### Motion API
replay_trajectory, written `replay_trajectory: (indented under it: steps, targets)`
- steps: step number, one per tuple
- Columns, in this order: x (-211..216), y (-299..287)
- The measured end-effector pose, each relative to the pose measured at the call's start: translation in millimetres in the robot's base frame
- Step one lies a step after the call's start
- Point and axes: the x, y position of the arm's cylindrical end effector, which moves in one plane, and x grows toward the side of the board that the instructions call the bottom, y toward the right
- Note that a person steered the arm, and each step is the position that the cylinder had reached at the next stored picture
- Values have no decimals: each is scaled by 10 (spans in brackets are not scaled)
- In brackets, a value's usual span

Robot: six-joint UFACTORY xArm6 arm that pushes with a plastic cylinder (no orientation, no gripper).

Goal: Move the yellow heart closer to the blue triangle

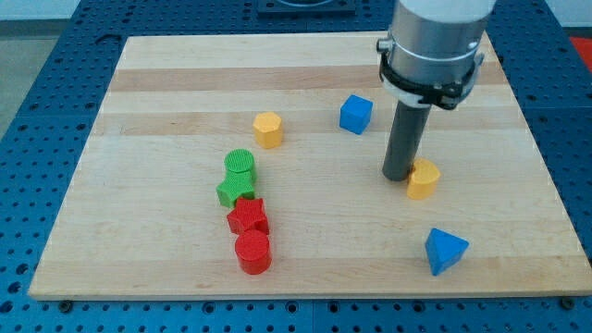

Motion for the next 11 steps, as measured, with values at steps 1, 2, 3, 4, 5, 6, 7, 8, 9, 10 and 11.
replay_trajectory:
  steps: [1,2,3,4,5,6,7,8,9,10,11]
  targets:
    - [-183,92]
    - [-195,361]
    - [-55,492]
    - [190,492]
    - [344,492]
    - [249,606]
    - [6,591]
    - [7,450]
    - [209,416]
    - [448,517]
    - [556,639]
